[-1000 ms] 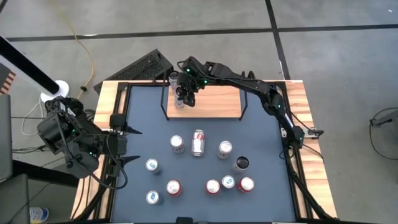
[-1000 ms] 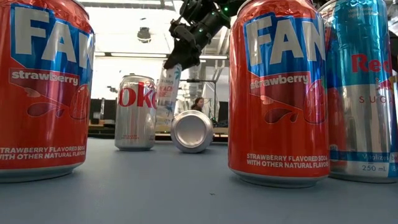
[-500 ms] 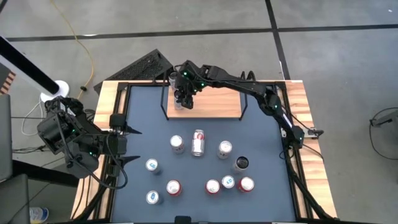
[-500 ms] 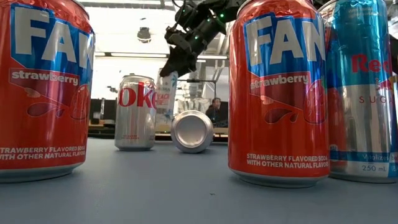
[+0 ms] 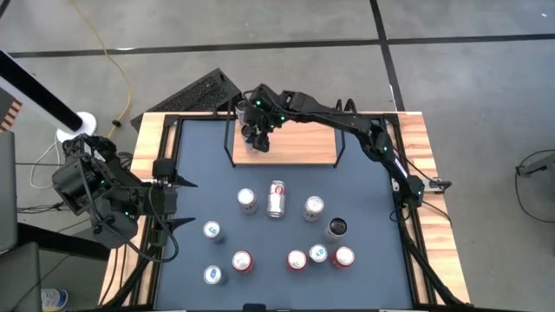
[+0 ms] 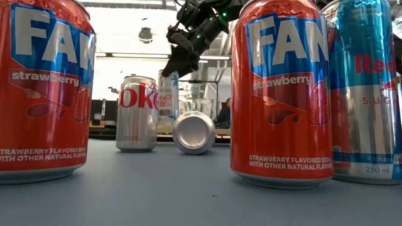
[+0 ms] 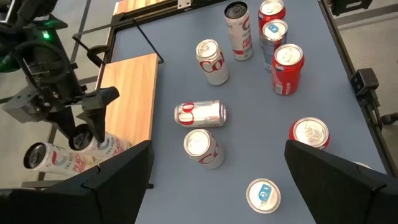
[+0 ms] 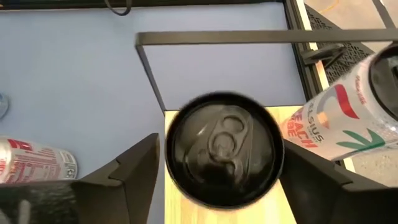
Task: Place canned beverage on shelf
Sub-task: Put the bottom white and pink soda can aligned with the other white and pink soda can on the shelf
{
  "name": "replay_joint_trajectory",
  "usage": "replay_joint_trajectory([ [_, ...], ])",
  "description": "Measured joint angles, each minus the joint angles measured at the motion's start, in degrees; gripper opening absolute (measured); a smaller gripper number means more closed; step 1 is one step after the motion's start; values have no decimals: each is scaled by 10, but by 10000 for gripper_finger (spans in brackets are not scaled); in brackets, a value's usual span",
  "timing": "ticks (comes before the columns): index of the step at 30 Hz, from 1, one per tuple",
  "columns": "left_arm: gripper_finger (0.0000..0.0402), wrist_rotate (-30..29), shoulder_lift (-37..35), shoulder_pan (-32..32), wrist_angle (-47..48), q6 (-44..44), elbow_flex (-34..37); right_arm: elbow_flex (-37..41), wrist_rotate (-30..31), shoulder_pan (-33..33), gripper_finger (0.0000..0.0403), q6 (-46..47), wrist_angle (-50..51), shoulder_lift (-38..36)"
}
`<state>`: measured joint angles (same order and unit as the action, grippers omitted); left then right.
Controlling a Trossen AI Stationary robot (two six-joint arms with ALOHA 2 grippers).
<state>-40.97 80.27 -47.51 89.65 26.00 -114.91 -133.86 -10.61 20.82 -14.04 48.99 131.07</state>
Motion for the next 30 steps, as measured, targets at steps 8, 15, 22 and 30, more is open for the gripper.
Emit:
replay_joint_trajectory([
  [8,352,0,0,0,0,3,0,0,2,-1,317,-11,-11,-5],
  [15,352,-2,0,0,0,5,0,-10,4,-1,317,-15,-13,-35],
  [22,352,-6,0,0,0,8,0,-10,83,-25,293,-15,100,-140],
  [30,352,-23,-1,-16,-6,3,85,2,136,-47,107,27,279,-269],
])
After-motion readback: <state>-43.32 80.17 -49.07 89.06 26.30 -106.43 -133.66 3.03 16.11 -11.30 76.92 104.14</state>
